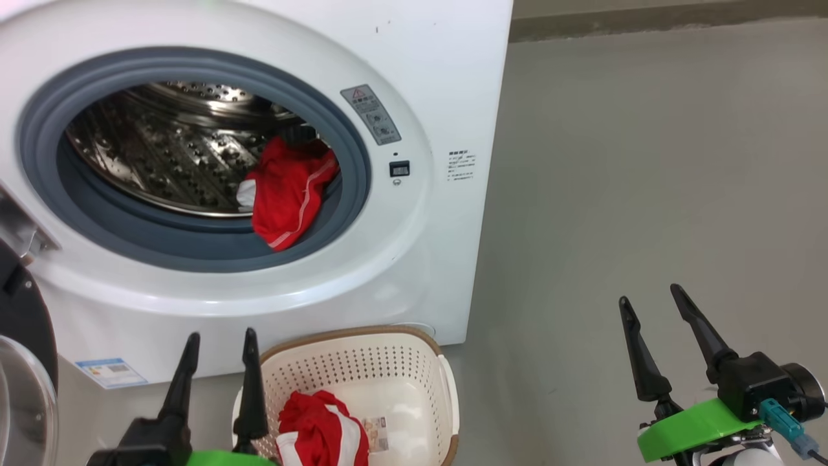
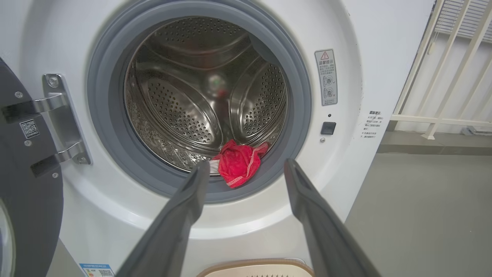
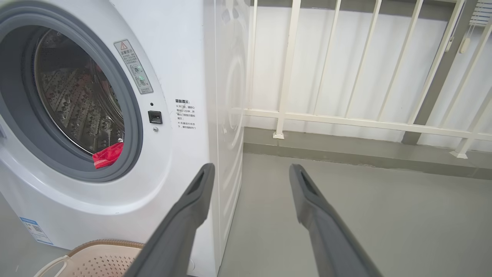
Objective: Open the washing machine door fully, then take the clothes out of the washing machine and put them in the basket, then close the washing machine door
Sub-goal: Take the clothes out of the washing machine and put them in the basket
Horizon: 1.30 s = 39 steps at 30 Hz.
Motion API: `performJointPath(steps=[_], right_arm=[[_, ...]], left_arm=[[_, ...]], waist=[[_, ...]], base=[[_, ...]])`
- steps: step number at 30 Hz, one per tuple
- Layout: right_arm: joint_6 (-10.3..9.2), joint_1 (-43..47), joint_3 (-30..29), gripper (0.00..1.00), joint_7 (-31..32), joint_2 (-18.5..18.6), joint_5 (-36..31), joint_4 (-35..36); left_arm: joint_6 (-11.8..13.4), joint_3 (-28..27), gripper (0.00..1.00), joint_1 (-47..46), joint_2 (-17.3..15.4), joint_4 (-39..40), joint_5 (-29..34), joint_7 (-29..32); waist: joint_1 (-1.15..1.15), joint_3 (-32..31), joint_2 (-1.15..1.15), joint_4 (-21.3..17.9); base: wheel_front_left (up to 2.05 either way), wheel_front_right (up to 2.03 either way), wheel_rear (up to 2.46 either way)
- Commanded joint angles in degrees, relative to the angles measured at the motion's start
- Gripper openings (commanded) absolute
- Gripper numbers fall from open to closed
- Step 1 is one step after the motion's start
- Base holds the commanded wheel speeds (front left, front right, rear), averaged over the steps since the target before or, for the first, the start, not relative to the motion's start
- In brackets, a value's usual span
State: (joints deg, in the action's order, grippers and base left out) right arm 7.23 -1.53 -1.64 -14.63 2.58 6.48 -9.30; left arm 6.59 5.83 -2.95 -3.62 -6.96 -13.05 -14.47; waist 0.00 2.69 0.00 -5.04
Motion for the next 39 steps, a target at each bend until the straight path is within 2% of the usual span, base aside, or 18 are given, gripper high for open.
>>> performJointPath(steps=[1, 13, 25, 34, 39], right_arm=[[0.25, -0.3, 1.3, 1.0, -0.4, 0.3, -0.4, 1.8], [0.25, 1.1, 1.5, 1.0, -0.4, 0.3, -0.1, 2.6], [0.25, 0.7, 1.4, 1.0, -0.4, 0.3, 0.5, 3.5], [0.25, -0.6, 1.5, 1.0, -0.4, 0.3, 0.6, 4.1], [0.25, -2.2, 1.8, 1.0, -0.4, 0.3, 0.7, 4.8]], left_arm=[[0.8, -2.0, 1.0, 0.2, -0.8, 2.4, 0.7, -0.5], [2.2, -1.8, 1.0, 3.0, -1.2, 5.7, 0.6, 1.0], [2.7, -0.8, 1.0, 2.6, -1.1, 7.5, 0.3, 2.1], [2.7, -0.1, 1.0, -1.1, -1.0, 7.0, -0.6, 2.3], [2.4, 0.3, 1.0, -5.9, -1.6, 5.4, -0.2, 2.5]], waist=[[0.0, -0.8, 0.0, -0.5], [0.0, -1.8, 0.0, -0.3], [0.0, 0.6, 0.0, 0.6], [0.0, 4.0, 0.0, 1.1], [0.0, 7.8, 0.0, 1.4]], base=[[0.0, 0.0, 0.0], [0.0, 0.0, 0.0], [0.0, 0.0, 0.0], [0.0, 0.0, 0.0], [0.0, 0.0, 0.0]])
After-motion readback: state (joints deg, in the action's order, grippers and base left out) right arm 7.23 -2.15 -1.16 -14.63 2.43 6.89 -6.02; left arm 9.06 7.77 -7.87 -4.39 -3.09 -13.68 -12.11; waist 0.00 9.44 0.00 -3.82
